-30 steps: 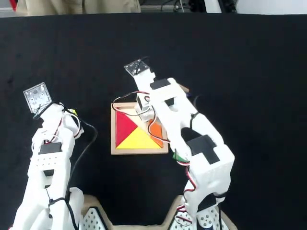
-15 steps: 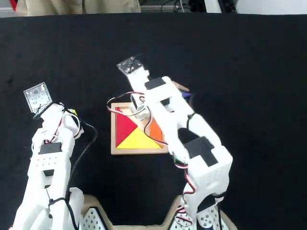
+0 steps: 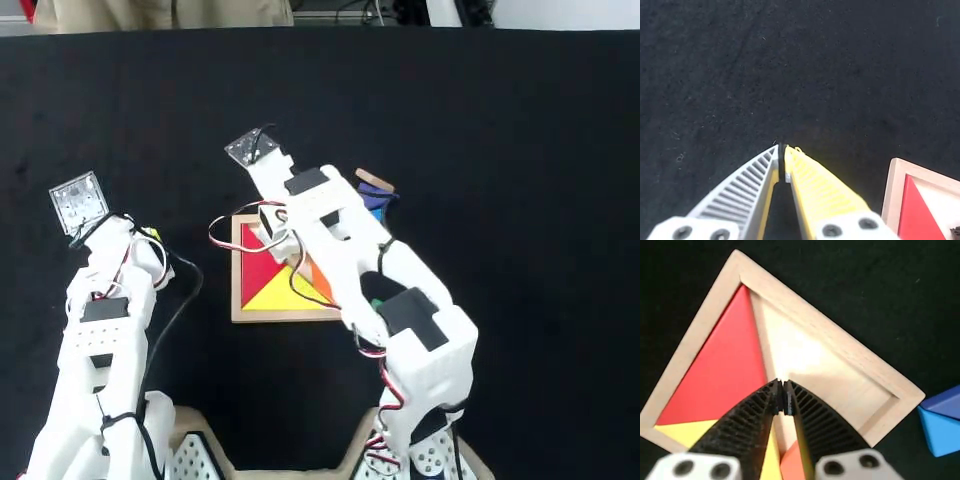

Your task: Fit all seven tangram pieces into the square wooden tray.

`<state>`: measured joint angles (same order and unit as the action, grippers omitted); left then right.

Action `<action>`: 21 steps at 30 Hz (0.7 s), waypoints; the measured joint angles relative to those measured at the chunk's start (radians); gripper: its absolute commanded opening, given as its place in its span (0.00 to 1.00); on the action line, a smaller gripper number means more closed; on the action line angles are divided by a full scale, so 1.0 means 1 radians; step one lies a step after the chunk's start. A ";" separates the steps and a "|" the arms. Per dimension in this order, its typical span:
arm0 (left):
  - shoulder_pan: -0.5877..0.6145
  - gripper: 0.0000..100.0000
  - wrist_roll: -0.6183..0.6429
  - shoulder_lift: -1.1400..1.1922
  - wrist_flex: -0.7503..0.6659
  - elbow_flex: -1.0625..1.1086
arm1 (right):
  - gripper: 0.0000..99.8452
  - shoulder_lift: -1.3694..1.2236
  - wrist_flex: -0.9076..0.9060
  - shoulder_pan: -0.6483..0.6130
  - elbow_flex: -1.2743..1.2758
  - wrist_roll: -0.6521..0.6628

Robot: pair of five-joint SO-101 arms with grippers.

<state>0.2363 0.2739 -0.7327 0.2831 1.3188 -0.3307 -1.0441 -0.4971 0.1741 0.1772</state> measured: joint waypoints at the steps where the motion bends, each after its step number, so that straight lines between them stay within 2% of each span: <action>1: 0.000 0.03 0.000 0.000 0.000 0.000 | 0.01 0.000 0.000 -0.005 0.000 0.000; 16: 0.000 0.03 0.000 0.000 0.000 0.000 | 0.01 0.002 0.002 -0.049 0.002 0.014; 21: 0.000 0.03 0.000 0.000 -0.003 0.000 | 0.01 0.092 -0.037 0.048 0.003 0.037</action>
<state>0.2363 0.2739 -0.7327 0.2800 1.3188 -0.2386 -1.0810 -0.4496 0.1772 0.2140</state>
